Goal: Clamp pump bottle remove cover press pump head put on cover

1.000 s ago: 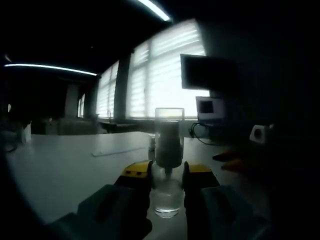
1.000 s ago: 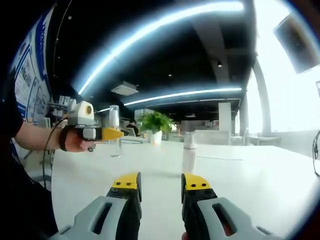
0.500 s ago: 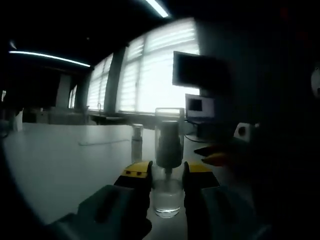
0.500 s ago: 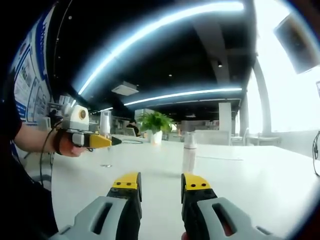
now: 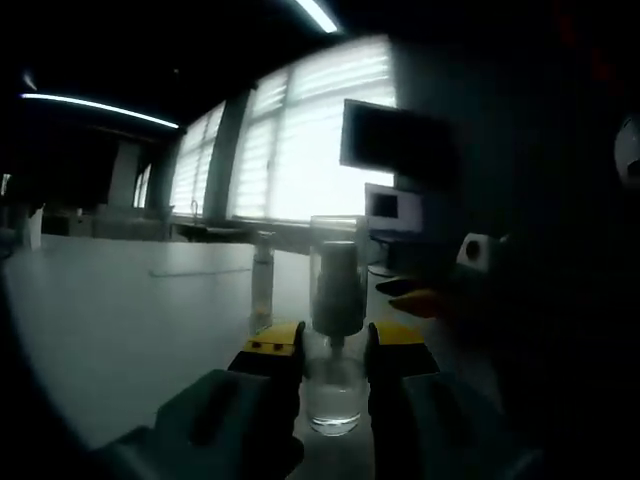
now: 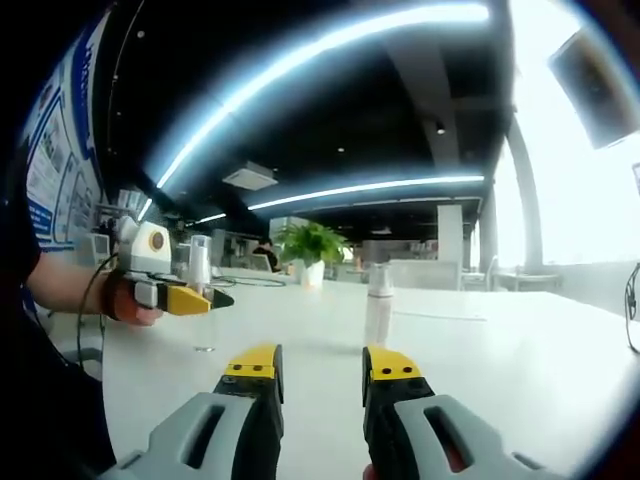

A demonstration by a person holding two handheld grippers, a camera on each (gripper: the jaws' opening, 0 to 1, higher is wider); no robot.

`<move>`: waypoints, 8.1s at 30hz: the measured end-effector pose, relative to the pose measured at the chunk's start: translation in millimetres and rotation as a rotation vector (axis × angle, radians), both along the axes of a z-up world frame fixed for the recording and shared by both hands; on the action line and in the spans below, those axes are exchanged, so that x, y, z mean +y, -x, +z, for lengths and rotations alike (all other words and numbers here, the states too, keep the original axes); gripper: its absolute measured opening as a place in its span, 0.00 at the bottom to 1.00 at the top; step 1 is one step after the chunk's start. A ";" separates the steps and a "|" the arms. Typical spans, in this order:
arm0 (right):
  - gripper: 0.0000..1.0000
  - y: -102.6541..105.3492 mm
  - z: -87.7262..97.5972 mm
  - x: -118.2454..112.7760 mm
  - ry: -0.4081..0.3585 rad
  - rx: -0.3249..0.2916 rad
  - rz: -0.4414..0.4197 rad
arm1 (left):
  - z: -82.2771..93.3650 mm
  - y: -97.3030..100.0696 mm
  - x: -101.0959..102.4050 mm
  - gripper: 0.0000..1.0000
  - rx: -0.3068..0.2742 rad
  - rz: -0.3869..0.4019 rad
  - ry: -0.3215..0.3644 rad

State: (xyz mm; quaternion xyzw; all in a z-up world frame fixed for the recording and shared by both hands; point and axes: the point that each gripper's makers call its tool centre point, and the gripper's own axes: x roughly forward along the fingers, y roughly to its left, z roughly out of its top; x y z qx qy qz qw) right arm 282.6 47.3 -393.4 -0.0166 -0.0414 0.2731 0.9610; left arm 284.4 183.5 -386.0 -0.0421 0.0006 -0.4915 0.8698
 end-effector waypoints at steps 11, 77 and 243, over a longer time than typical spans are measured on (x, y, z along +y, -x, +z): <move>0.26 0.5 0.0 0.7 0.002 -0.002 -0.001 | -13.1 0.6 -0.7 0.16 -0.014 0.016 -0.044; 0.25 2.1 2.7 -2.4 -0.026 0.004 -0.012 | -13.9 0.0 0.7 0.17 -0.004 0.010 -0.023; 0.09 17.5 92.2 138.2 -0.042 0.008 0.211 | -15.7 3.1 0.7 0.16 -0.019 0.019 -0.045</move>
